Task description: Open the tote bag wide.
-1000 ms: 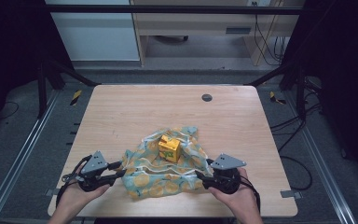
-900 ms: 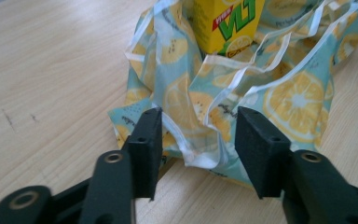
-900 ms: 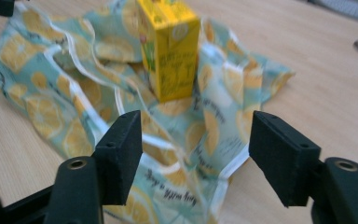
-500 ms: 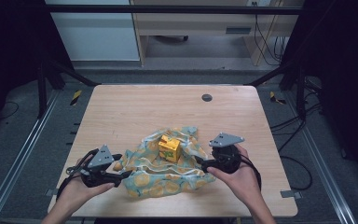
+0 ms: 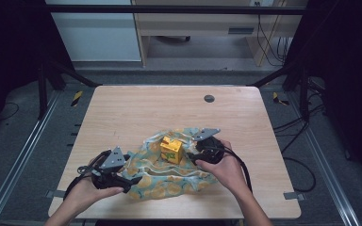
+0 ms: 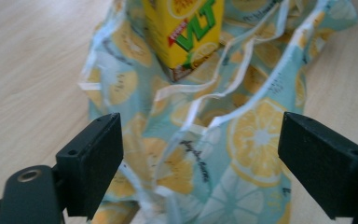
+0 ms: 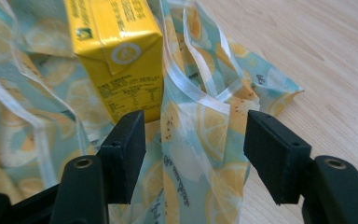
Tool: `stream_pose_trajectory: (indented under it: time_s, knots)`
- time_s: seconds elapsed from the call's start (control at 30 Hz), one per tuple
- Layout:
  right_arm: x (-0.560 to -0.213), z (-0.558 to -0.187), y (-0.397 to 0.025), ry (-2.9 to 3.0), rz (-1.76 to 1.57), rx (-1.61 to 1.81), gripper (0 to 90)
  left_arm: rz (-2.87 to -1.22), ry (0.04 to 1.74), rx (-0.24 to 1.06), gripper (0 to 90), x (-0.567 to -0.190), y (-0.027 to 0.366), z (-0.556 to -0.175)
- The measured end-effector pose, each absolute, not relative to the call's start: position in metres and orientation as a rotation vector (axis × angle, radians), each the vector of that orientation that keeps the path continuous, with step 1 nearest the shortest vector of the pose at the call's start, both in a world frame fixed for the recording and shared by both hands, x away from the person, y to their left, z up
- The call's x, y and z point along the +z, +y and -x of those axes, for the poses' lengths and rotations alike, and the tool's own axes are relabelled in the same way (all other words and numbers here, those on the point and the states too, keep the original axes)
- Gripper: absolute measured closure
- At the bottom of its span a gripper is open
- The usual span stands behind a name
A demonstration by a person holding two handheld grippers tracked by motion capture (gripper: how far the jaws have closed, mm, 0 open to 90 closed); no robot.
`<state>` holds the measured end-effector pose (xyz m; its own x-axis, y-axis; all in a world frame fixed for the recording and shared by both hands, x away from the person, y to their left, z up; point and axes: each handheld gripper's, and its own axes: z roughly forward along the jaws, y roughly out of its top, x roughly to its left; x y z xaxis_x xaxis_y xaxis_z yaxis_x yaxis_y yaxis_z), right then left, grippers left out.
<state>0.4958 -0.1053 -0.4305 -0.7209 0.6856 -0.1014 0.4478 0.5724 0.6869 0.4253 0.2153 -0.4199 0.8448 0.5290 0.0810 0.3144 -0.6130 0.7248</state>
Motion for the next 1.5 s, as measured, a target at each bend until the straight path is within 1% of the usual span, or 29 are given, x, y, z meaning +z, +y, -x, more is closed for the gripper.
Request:
stream_pose_trajectory:
  time_s: [0.07, 0.2, 0.27, 0.3, 0.33, 0.37, 0.4, 0.43, 0.47, 0.5, 0.53, 0.57, 0.63, 0.67, 0.73, 0.83, 0.9, 1.2, 1.33, 1.43, 1.5]
  knots:
    - [-0.435, -0.499, -0.103, 2.46, -0.925, 0.911, 40.9, -2.283, 0.602, 0.361, 12.0, -0.424, 0.213, -0.423]
    - [-0.442, -0.504, -0.101, 2.472, -0.942, 0.88, 47.1, -2.309, 0.601, 0.357, 11.3, -0.435, 0.209, -0.424]
    - [-0.445, -0.507, -0.1, 2.478, -0.941, 0.87, 54.0, -2.309, 0.609, 0.354, 12.4, -0.44, 0.208, -0.425]
    - [-0.445, -0.507, -0.1, 2.478, -0.941, 0.87, 54.0, -2.309, 0.609, 0.354, 12.9, -0.44, 0.208, -0.425]
    - [-0.446, -0.509, -0.1, 2.484, -0.942, 0.869, 63.3, -2.317, 0.611, 0.347, 15.9, -0.443, 0.208, -0.426]
    - [-0.446, -0.509, -0.101, 2.483, -0.934, 0.87, 69.4, -2.344, 0.6, 0.338, 22.2, -0.448, 0.207, -0.426]
    - [-0.446, -0.51, -0.101, 2.475, -0.933, 0.871, 74.2, -2.358, 0.599, 0.339, 26.1, -0.45, 0.207, -0.426]
    - [-0.446, -0.511, -0.102, 2.471, -0.933, 0.877, 77.5, -2.362, 0.6, 0.336, 30.6, -0.452, 0.207, -0.425]
    - [-0.445, -0.512, -0.103, 2.465, -0.94, 0.884, 80.8, -2.362, 0.599, 0.33, 40.1, -0.454, 0.207, -0.425]
    - [-0.444, -0.513, -0.104, 2.458, -0.948, 0.886, 83.1, -2.366, 0.603, 0.326, 45.7, -0.456, 0.207, -0.425]
    - [-0.444, -0.514, -0.105, 2.447, -0.959, 0.902, 84.9, -2.372, 0.604, 0.317, 50.2, -0.458, 0.207, -0.426]
    - [-0.443, -0.516, -0.106, 2.438, -0.967, 0.909, 86.3, -2.377, 0.603, 0.314, 57.2, -0.459, 0.207, -0.426]
    - [-0.442, -0.52, -0.11, 2.411, -0.998, 0.936, 88.1, -2.384, 0.61, 0.307, 65.8, -0.462, 0.207, -0.426]
    - [-0.441, -0.522, -0.112, 2.396, -1.016, 0.948, 88.6, -2.392, 0.609, 0.31, 71.4, -0.463, 0.208, -0.426]
    - [-0.44, -0.527, -0.116, 2.365, -1.045, 0.97, 89.1, -2.409, 0.602, 0.305, 79.1, -0.465, 0.209, -0.426]
    - [-0.441, -0.536, -0.122, 2.336, -1.099, 1.012, 89.3, -2.419, 0.603, 0.289, 85.3, -0.468, 0.209, -0.426]
    - [-0.443, -0.541, -0.123, 2.334, -1.109, 0.999, 89.3, -2.435, 0.594, 0.282, 87.9, -0.468, 0.208, -0.426]
    - [-0.454, -0.553, -0.119, 2.335, -1.152, 0.948, 87.1, -2.457, 0.567, 0.285, 90.0, -0.468, 0.207, -0.422]
    - [-0.455, -0.555, -0.12, 2.329, -1.176, 0.931, 82.0, -2.44, 0.582, 0.291, 90.0, -0.468, 0.207, -0.421]
    - [-0.454, -0.554, -0.121, 2.333, -1.176, 0.925, 80.0, -2.434, 0.587, 0.29, 90.0, -0.468, 0.207, -0.421]
    - [-0.454, -0.554, -0.123, 2.333, -1.179, 0.912, 72.2, -2.441, 0.581, 0.285, 90.0, -0.468, 0.207, -0.421]
